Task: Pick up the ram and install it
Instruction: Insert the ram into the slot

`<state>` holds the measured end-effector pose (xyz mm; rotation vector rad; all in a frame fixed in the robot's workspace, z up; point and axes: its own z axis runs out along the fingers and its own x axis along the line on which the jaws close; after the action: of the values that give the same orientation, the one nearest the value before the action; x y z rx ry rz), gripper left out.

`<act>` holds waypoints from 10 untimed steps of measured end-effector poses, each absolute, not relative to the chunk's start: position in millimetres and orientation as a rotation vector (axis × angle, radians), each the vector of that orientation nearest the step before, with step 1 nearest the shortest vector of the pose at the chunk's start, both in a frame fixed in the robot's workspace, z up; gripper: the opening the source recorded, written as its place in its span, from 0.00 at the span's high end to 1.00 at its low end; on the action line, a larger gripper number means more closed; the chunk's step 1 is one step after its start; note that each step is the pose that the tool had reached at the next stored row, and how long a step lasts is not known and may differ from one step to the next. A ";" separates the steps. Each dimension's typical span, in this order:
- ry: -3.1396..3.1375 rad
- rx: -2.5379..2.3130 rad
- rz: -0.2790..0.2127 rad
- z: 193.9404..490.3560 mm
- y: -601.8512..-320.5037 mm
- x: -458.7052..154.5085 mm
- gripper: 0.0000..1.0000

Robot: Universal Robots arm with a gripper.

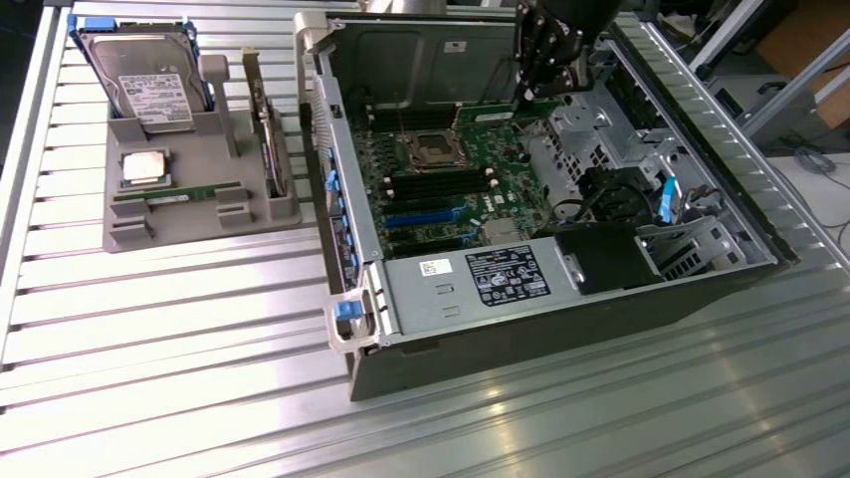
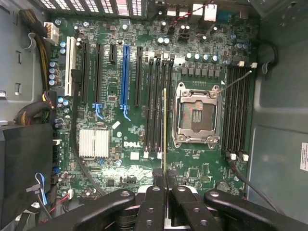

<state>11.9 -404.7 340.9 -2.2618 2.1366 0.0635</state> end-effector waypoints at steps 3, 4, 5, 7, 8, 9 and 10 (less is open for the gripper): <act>2.137 -2.262 0.063 339.1 -404.7 11.9 0.88; 2.137 -2.262 0.063 338.5 -404.7 11.9 0.88; 2.137 -2.263 0.062 337.4 -404.7 11.9 0.88; 2.137 -2.263 0.062 336.3 -404.7 11.9 0.88; 2.138 -2.263 0.062 336.0 -404.7 11.9 0.88; 2.138 -2.263 0.061 335.5 -404.7 11.9 0.88; 2.138 -2.263 0.061 334.7 -404.7 11.9 0.88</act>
<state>11.9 -404.7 334.7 -2.2631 2.1378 0.0610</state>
